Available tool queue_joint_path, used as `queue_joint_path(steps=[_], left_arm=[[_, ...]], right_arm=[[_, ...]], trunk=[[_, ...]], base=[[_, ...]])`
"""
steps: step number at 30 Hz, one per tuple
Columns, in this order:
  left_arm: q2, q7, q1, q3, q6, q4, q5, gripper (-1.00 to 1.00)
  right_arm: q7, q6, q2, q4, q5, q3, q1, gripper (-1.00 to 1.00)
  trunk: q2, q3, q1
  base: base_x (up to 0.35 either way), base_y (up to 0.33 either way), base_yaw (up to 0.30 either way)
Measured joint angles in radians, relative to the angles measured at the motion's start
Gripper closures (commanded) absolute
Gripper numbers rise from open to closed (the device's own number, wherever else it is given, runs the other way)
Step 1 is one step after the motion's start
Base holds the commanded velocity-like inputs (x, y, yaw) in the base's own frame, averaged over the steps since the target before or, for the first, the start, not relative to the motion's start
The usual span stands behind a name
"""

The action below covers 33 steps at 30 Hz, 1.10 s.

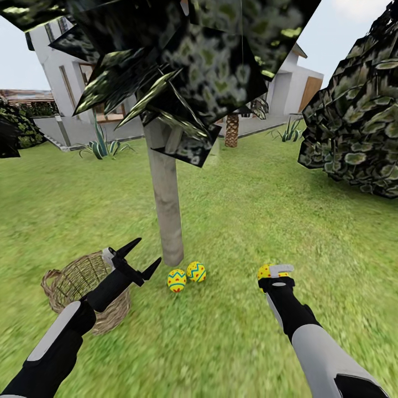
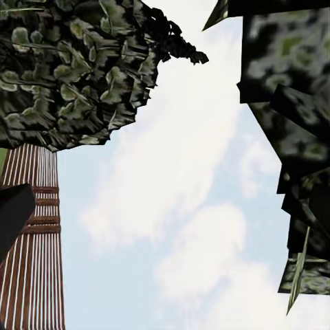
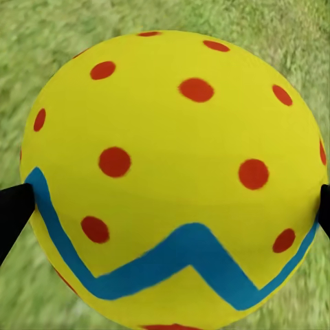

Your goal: Take the three Easter eggs out of the wicker basket on the lawn in the garden, then place them on the lawn next to a single tree (choose any tree) so that all three eggs are next to the same tree and none are left in the basket.

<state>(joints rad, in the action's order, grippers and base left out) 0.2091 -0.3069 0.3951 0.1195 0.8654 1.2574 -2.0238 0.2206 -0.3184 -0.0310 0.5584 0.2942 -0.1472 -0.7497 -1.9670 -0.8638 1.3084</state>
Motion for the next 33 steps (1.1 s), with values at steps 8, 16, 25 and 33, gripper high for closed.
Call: queue_joint_path(steps=[8,16,25,33], left_arm=[[0.000,0.002,0.000,0.000,-0.001,-0.002,0.001,-1.00],[0.000,0.001,0.000,0.000,-0.001,-0.002,0.001,-1.00],[0.000,0.001,0.000,0.000,-0.001,-0.002,0.002,-1.00],[0.000,0.002,0.000,0.000,-0.002,-0.003,0.001,-1.00]], right_arm=[[-0.001,0.000,-0.022,-0.007,0.003,0.060,0.000,1.00],[-0.331,0.001,-0.016,-0.010,-0.005,0.123,0.006,1.00],[-0.245,0.025,-0.024,-0.013,-0.002,0.125,0.007,1.00],[-0.232,0.028,-0.025,-0.014,-0.001,0.127,0.009,1.00]], trunk=[[0.000,0.000,-0.001],[0.000,0.000,0.000],[0.000,-0.011,0.000],[0.000,-0.022,0.000]], base=[[0.199,-0.058,0.000],[0.275,-0.180,0.000],[0.095,-0.313,0.000],[0.000,-0.207,0.000]])
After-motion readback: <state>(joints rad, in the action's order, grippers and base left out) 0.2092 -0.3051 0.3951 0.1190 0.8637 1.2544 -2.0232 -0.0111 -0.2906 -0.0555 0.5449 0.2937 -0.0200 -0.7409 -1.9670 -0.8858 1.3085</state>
